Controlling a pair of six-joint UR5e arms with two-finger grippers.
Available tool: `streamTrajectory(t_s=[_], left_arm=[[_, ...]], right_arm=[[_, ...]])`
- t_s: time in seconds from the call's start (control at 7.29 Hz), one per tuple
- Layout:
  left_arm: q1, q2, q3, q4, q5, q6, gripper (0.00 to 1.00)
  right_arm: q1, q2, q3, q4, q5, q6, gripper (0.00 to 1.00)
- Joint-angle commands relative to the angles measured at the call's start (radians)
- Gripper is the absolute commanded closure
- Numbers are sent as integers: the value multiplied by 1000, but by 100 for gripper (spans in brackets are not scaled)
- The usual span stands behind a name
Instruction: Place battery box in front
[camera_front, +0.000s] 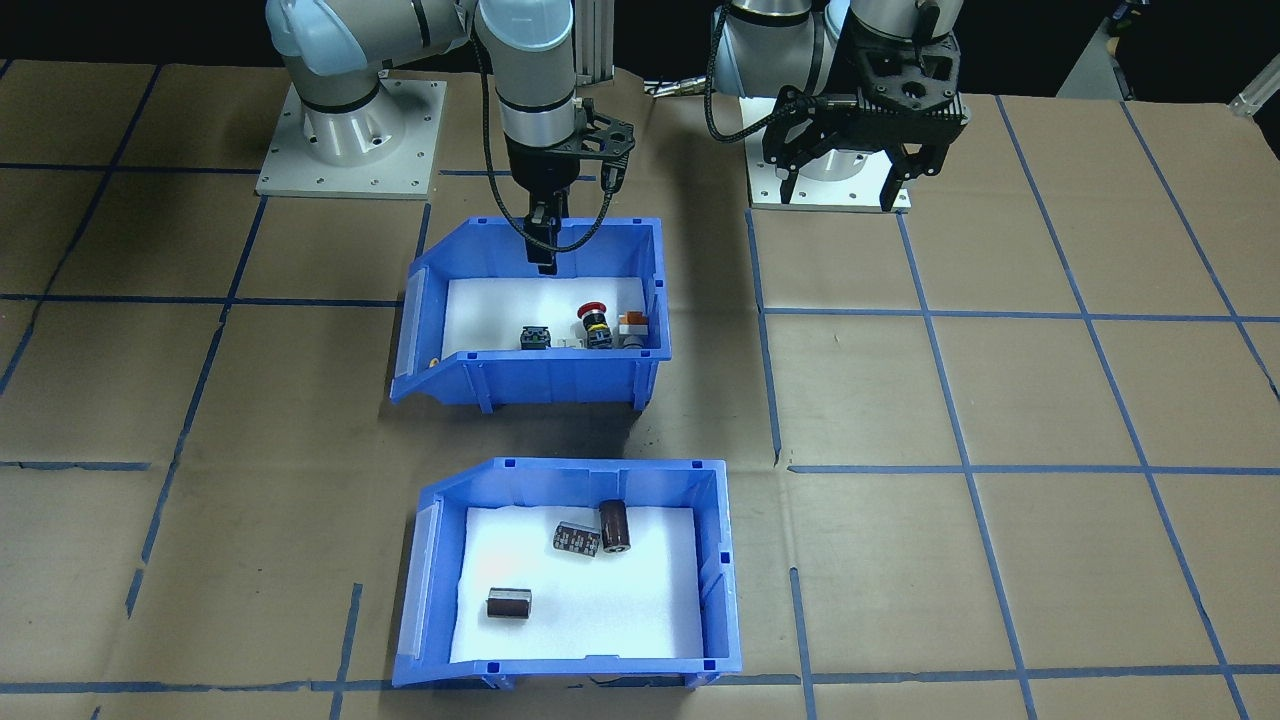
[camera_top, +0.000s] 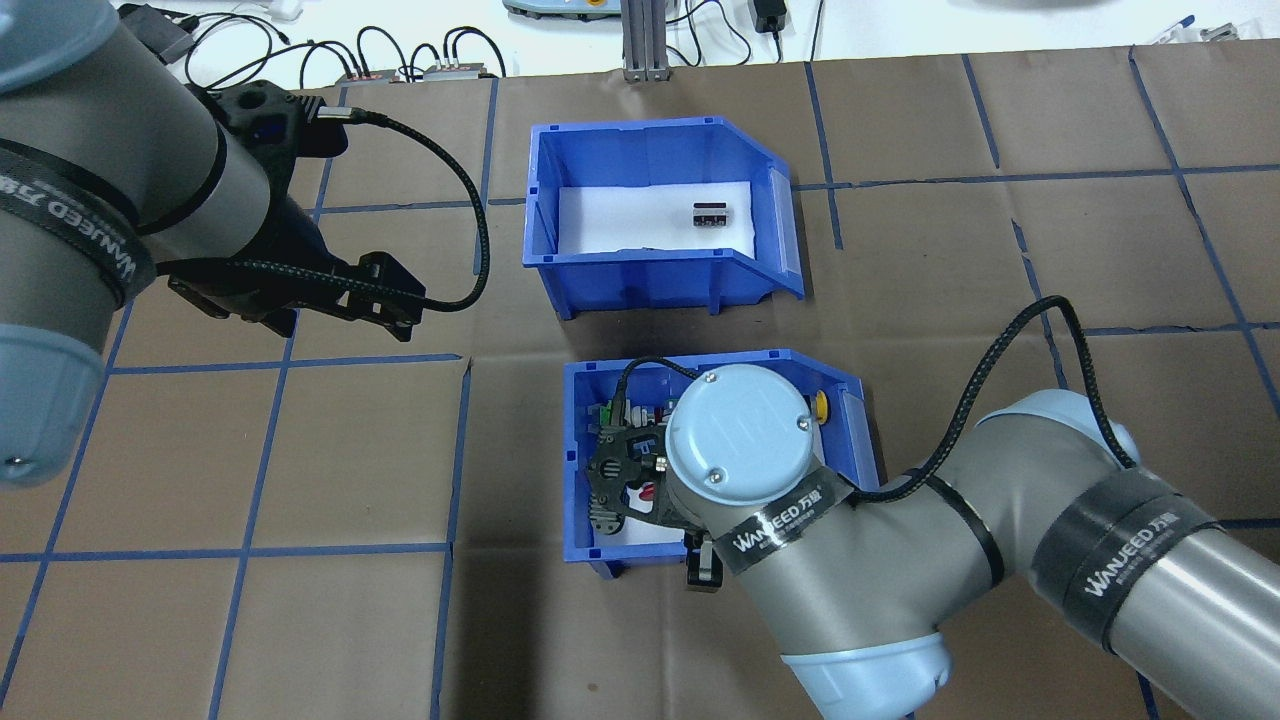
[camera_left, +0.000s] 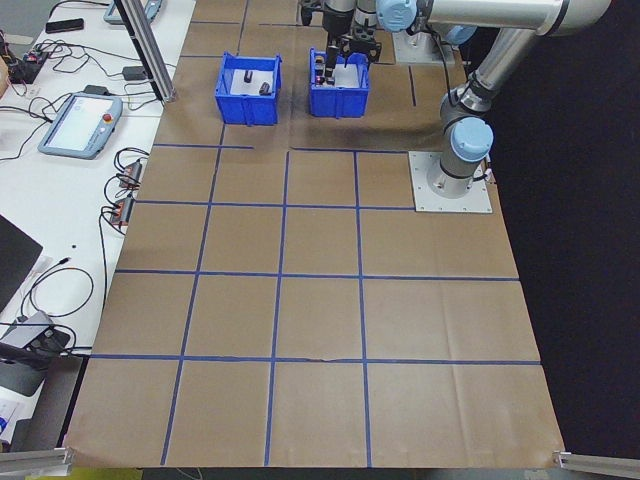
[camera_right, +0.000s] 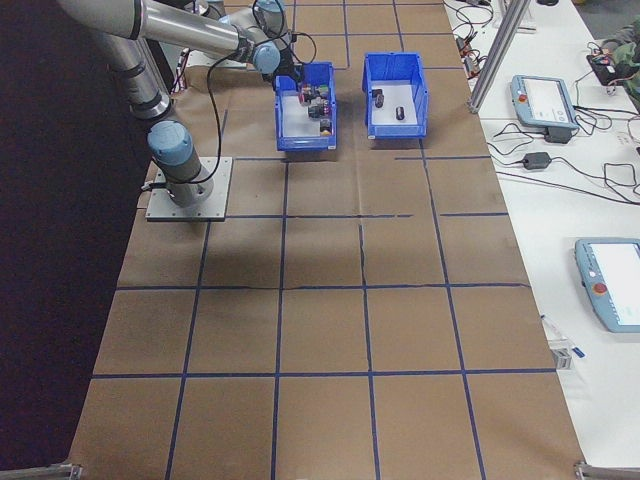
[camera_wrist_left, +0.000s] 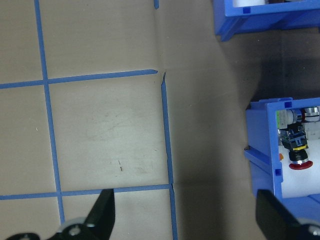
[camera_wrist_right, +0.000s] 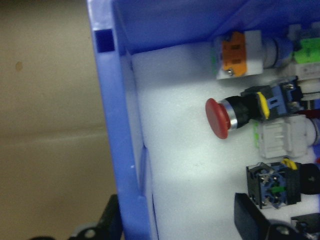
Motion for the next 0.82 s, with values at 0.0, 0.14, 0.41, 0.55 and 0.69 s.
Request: streamTrajectory(t_s=[0.0,0.14,0.41,0.55,0.69], left_arm=[[1,2,0,-23,3,0,1],[2,9,0,-30,4,0,1],[2,11,0,-32,20,1,1],[2,12,0,-34,21,0,1],[1,17,-2,-34,21,0,1]], right_arm=[[-96,-9,-106,148,7,31,0],[-139,-9,-140,150,6,39,0],[-249,-9,-224,295,6,38,0],[-301,-9,-270,372,6,38,0],[-359,-7,-310,403,7,39,0]])
